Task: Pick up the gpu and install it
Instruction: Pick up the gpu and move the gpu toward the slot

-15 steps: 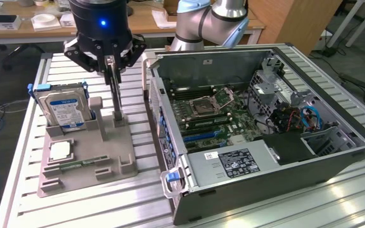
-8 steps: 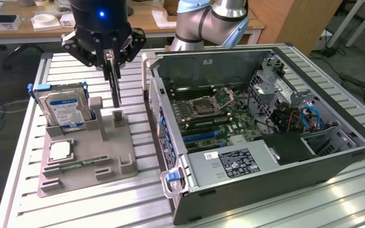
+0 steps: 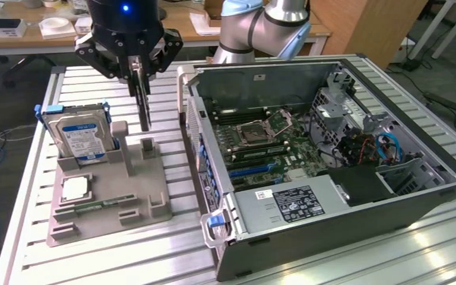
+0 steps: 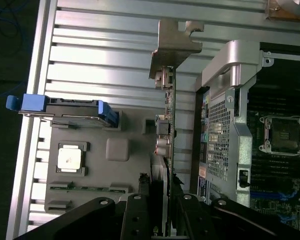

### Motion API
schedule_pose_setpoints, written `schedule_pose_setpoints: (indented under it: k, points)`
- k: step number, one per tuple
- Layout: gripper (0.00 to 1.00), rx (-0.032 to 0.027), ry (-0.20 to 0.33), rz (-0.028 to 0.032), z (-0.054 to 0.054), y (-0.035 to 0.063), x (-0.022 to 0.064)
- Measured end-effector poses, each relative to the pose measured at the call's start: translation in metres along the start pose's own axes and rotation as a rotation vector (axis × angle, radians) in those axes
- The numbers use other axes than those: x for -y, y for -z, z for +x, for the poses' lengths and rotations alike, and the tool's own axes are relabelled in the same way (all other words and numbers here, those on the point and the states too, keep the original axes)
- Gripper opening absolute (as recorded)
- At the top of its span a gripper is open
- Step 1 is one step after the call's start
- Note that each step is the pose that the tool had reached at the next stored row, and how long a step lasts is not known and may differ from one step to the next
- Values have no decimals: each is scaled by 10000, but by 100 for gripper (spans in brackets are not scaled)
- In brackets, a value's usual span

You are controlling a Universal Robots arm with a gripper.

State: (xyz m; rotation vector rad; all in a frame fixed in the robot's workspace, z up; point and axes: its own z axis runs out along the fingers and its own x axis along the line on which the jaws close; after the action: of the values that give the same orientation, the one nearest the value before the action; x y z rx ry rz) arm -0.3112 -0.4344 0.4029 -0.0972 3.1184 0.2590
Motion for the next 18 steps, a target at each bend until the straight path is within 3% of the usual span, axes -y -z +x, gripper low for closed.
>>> schedule_pose_setpoints:
  k: [4,8,10,11,12,18]
  points:
    - [27,-28,11,422,-1,28,-4]
    - [27,-63,15,978,-1,60,-10]
    - [27,-78,17,1207,-2,81,-13]
    - [27,-84,17,1282,-4,98,-15]
    - [27,-93,17,1322,-9,120,-19]
    - [27,-145,13,1446,-27,221,-35]
